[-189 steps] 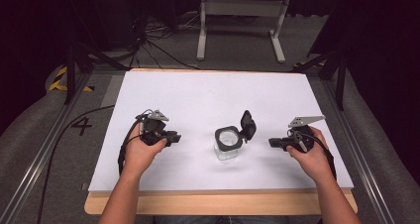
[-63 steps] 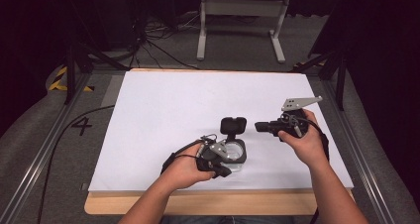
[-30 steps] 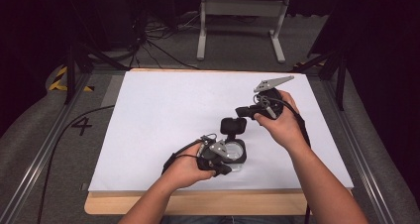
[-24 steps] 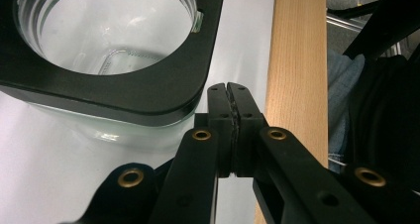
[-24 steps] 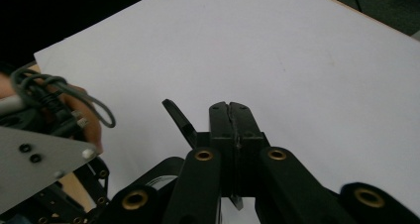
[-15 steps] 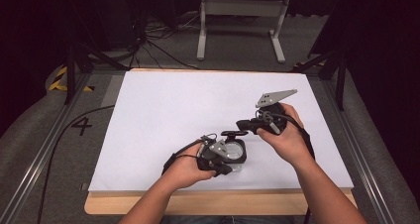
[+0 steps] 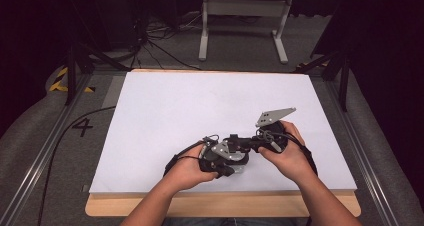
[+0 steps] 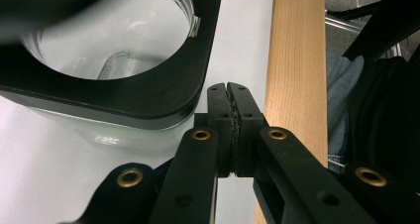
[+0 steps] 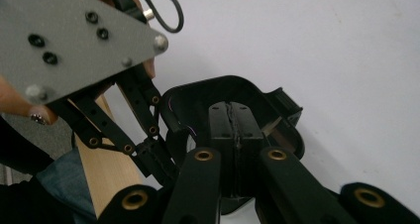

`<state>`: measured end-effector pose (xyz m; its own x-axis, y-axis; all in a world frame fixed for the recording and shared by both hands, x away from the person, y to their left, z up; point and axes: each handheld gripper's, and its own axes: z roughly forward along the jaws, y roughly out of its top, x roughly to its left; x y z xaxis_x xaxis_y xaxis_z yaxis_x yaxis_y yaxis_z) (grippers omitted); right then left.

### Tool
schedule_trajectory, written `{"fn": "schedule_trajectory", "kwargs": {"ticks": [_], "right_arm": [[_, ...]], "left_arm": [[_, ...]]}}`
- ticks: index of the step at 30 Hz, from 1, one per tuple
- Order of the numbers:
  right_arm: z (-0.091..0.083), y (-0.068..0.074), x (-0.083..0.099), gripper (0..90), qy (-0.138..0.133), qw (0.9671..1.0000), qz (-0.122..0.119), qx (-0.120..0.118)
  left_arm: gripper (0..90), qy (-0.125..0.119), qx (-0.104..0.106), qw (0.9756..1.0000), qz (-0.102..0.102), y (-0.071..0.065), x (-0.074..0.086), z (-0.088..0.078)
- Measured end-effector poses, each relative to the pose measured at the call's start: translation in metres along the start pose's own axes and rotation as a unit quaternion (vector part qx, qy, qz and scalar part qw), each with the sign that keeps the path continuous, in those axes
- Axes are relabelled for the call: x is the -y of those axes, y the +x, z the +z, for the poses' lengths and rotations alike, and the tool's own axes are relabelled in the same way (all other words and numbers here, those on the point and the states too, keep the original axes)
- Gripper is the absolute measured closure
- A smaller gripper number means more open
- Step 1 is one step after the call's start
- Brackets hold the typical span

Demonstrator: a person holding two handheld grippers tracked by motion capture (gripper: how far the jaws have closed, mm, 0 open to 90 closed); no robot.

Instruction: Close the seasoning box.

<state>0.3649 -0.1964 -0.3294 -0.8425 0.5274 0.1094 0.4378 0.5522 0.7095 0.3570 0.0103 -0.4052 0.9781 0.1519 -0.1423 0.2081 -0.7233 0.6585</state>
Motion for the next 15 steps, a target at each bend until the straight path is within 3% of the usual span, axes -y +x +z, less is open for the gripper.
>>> {"fn": "schedule_trajectory", "kwargs": {"ticks": [11,15], "right_arm": [[0.015,0.005,0.016,90.0,0.026,0.9996,0.005,-0.008],[0.016,0.005,0.019,90.0,0.017,0.9998,0.007,-0.011]], "left_arm": [[89.3,0.002,-0.001,1.0000,0.001,0.000,0.000,0.000],[89.3,0.002,-0.001,1.0000,0.000,0.000,0.000,0.000]]}}
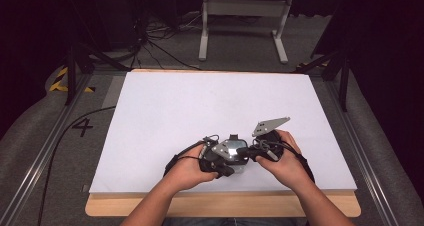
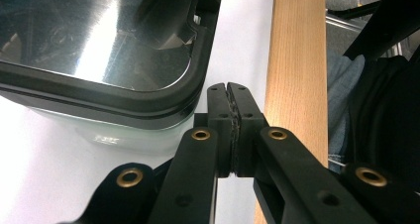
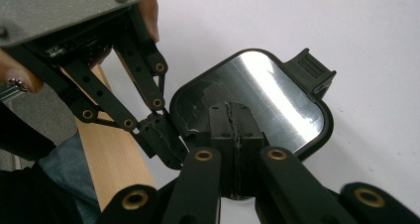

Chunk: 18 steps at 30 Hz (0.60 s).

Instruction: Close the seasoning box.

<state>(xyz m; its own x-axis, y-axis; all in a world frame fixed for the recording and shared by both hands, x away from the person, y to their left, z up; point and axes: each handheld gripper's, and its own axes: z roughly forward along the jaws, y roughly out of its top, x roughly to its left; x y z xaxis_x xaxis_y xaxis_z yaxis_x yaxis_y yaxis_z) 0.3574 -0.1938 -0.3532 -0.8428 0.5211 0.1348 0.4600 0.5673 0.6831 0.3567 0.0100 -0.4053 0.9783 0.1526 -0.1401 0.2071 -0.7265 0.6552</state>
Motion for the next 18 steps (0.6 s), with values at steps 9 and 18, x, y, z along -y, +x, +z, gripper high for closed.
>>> {"fn": "schedule_trajectory", "kwargs": {"ticks": [9,18], "right_arm": [[0.000,0.000,0.001,90.0,-0.002,1.0000,0.000,0.001],[-0.015,-0.004,-0.004,89.9,-0.029,0.9996,-0.003,-0.001]], "left_arm": [[88.5,0.002,0.002,1.0000,-0.004,0.000,0.000,0.000],[86.9,-0.018,0.004,0.9997,-0.015,-0.012,0.004,-0.022]]}}
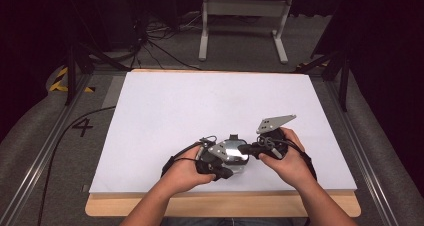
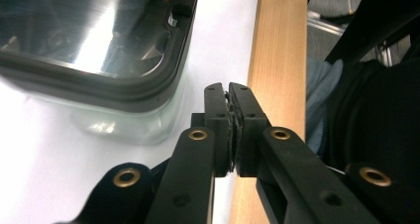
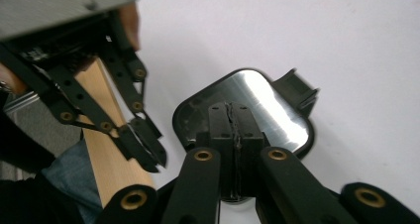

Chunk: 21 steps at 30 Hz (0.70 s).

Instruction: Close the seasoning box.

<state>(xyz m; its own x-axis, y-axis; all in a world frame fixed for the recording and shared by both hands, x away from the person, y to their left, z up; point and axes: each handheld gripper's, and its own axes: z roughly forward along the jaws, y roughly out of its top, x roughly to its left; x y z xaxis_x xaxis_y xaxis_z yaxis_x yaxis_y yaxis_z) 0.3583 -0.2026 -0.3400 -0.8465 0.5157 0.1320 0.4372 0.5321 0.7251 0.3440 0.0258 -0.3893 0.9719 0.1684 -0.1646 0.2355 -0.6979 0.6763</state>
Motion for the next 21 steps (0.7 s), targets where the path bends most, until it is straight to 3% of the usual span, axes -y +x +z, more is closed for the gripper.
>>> {"fn": "schedule_trajectory", "kwargs": {"ticks": [2,7,8,11,14,18,21], "right_arm": [[-0.008,-0.004,-0.002,87.2,-0.015,0.9999,0.004,0.002],[-0.030,-0.016,-0.005,84.6,-0.049,0.9986,0.015,0.011],[-0.036,-0.019,-0.005,84.0,-0.058,0.9980,0.019,0.014],[-0.046,-0.027,-0.002,82.3,-0.076,0.9964,0.028,0.024],[-0.057,-0.037,0.004,81.6,-0.092,0.9943,0.043,0.034],[-0.069,-0.055,0.018,78.5,-0.104,0.9903,0.069,0.063],[-0.075,-0.068,0.029,75.9,-0.100,0.9880,0.081,0.086]], "left_arm": [[85.9,-0.017,-0.003,0.9998,-0.010,-0.003,0.003,-0.012],[84.3,-0.058,-0.050,0.9965,-0.035,-0.008,0.011,-0.045],[84.2,-0.058,-0.050,0.9965,-0.035,-0.008,0.011,-0.045],[83.5,-0.075,-0.082,0.9920,-0.059,-0.004,0.021,-0.064],[82.6,-0.083,-0.130,0.9850,-0.078,0.001,0.030,-0.082],[82.3,-0.091,-0.158,0.9783,-0.099,0.010,0.040,-0.092],[81.9,-0.103,-0.167,0.9726,-0.124,0.019,0.047,-0.096]]}}
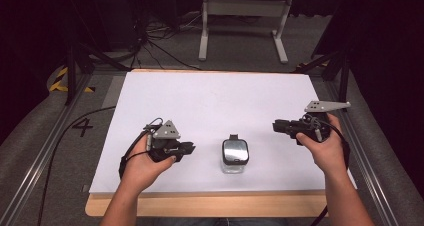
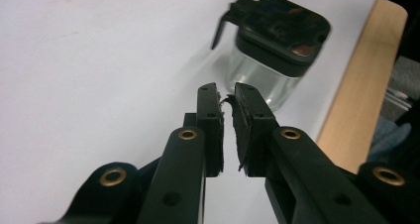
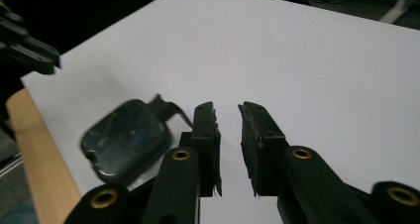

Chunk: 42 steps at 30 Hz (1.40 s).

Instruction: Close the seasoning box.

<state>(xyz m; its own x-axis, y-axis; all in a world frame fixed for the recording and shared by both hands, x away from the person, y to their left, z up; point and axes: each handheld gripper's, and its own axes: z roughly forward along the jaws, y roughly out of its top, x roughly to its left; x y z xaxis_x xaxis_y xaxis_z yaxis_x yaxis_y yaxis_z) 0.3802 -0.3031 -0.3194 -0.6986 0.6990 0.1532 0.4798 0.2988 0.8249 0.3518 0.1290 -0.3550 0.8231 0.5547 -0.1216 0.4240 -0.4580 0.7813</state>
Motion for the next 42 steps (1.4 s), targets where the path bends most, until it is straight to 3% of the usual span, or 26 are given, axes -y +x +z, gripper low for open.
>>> {"fn": "schedule_trajectory", "kwargs": {"ticks": [5,9,15,18,24,27,31,35,42], "right_arm": [[-0.005,-0.025,0.017,74.3,0.010,0.9988,0.031,0.036],[-0.004,-0.044,0.035,73.6,0.022,0.9968,0.054,0.055],[0.001,-0.068,0.059,69.9,0.036,0.9933,0.069,0.086],[0.007,-0.076,0.069,68.6,0.043,0.9921,0.070,0.095],[0.017,-0.086,0.083,67.6,0.055,0.9911,0.061,0.105],[0.019,-0.090,0.089,68.1,0.058,0.9905,0.054,0.113],[0.021,-0.095,0.095,68.1,0.063,0.9897,0.052,0.118],[0.022,-0.097,0.098,67.9,0.060,0.9894,0.055,0.120],[0.023,-0.094,0.097,67.6,0.057,0.9899,0.054,0.118]], "left_arm": [[80.6,-0.002,-0.030,0.9991,-0.030,0.018,0.007,0.002],[80.7,0.002,-0.035,0.9979,-0.055,0.032,0.013,0.005],[80.7,-0.003,-0.038,0.9959,-0.082,0.050,0.023,0.013],[80.4,0.003,-0.057,0.9940,-0.093,0.062,0.031,0.019],[80.0,0.014,-0.083,0.9920,-0.094,0.079,0.048,0.030],[79.7,0.013,-0.086,0.9900,-0.111,0.087,0.058,0.033],[79.2,0.014,-0.093,0.9886,-0.117,0.096,0.067,0.033],[78.6,0.008,-0.095,0.9874,-0.126,0.098,0.071,0.034],[78.1,0.004,-0.094,0.9878,-0.124,0.097,0.070,0.034]]}}
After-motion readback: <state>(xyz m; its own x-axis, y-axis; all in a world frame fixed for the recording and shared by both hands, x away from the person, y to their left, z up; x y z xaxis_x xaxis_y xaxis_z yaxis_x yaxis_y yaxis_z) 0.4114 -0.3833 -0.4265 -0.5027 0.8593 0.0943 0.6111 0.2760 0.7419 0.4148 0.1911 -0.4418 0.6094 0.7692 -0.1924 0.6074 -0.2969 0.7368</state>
